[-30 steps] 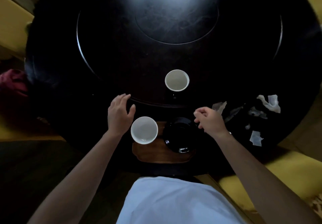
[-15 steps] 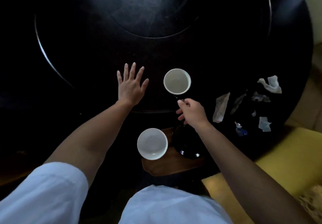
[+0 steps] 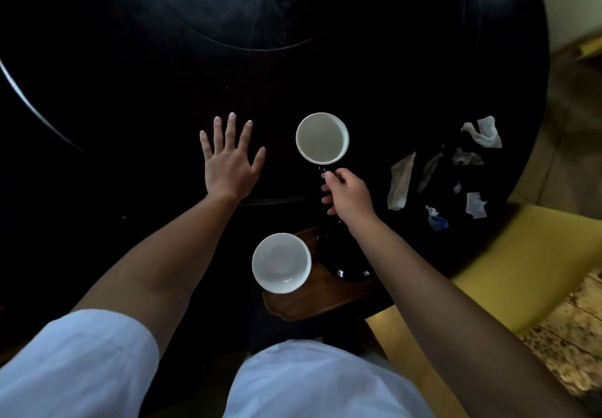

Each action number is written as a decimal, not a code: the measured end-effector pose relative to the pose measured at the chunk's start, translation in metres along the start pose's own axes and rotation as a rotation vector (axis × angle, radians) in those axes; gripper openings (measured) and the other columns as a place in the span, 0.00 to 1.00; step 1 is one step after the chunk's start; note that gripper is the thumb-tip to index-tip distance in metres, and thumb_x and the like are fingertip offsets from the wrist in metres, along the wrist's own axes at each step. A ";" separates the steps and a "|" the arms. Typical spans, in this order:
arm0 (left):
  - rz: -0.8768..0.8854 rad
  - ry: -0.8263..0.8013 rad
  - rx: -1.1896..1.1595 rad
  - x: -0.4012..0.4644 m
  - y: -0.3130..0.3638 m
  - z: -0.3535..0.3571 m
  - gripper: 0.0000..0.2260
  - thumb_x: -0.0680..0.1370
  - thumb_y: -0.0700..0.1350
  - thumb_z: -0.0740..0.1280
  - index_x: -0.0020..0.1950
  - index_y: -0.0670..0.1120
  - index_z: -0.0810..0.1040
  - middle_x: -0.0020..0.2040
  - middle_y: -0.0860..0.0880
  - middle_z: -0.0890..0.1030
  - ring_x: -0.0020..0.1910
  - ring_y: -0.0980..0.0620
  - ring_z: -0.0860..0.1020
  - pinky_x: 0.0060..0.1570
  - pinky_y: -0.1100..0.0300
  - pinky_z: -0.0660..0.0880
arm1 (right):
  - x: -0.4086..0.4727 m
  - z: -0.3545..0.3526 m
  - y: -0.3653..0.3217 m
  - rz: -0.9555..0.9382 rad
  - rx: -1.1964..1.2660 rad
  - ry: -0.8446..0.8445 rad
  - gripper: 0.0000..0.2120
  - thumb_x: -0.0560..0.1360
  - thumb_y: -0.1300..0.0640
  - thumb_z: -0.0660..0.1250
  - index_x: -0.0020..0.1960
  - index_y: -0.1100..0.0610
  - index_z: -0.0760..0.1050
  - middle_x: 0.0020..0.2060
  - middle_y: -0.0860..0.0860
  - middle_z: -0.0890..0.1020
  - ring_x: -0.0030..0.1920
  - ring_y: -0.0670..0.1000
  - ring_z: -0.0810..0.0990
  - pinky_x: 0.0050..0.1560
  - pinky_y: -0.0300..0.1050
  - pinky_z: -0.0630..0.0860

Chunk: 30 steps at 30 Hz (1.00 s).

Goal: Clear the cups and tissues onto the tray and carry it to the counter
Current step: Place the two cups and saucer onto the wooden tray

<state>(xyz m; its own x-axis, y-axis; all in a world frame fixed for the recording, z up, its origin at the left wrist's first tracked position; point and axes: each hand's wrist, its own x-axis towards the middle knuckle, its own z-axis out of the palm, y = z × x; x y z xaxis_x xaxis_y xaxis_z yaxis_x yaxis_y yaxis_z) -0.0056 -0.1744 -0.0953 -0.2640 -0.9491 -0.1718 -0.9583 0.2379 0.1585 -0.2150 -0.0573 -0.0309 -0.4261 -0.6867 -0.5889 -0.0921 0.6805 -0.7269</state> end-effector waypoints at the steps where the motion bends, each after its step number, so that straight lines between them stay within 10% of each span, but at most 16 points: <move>1: -0.002 0.002 0.000 0.000 0.001 0.000 0.32 0.84 0.66 0.46 0.84 0.53 0.51 0.85 0.46 0.46 0.83 0.43 0.41 0.79 0.38 0.40 | 0.002 0.000 0.000 -0.001 0.000 0.013 0.10 0.82 0.51 0.64 0.57 0.56 0.77 0.43 0.52 0.83 0.36 0.48 0.81 0.29 0.43 0.76; 8: -0.013 -0.018 -0.001 -0.001 0.006 -0.002 0.32 0.83 0.66 0.46 0.84 0.54 0.50 0.85 0.47 0.46 0.83 0.43 0.41 0.79 0.38 0.39 | 0.014 -0.003 -0.012 0.049 0.085 -0.039 0.10 0.82 0.54 0.64 0.43 0.55 0.75 0.39 0.53 0.82 0.33 0.48 0.80 0.28 0.41 0.76; 30: -0.011 0.000 -0.035 -0.003 0.012 -0.001 0.32 0.83 0.66 0.47 0.84 0.53 0.52 0.85 0.46 0.48 0.83 0.42 0.42 0.79 0.37 0.41 | -0.132 -0.091 0.076 0.153 0.241 -0.001 0.07 0.82 0.61 0.64 0.46 0.61 0.75 0.45 0.61 0.82 0.49 0.57 0.85 0.48 0.51 0.83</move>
<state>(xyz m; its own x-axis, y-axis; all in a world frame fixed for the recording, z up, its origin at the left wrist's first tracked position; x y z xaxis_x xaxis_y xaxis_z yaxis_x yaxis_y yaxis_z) -0.0165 -0.1683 -0.0922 -0.2532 -0.9517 -0.1738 -0.9568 0.2198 0.1903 -0.2480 0.1083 0.0236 -0.4178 -0.5812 -0.6983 0.1901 0.6957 -0.6927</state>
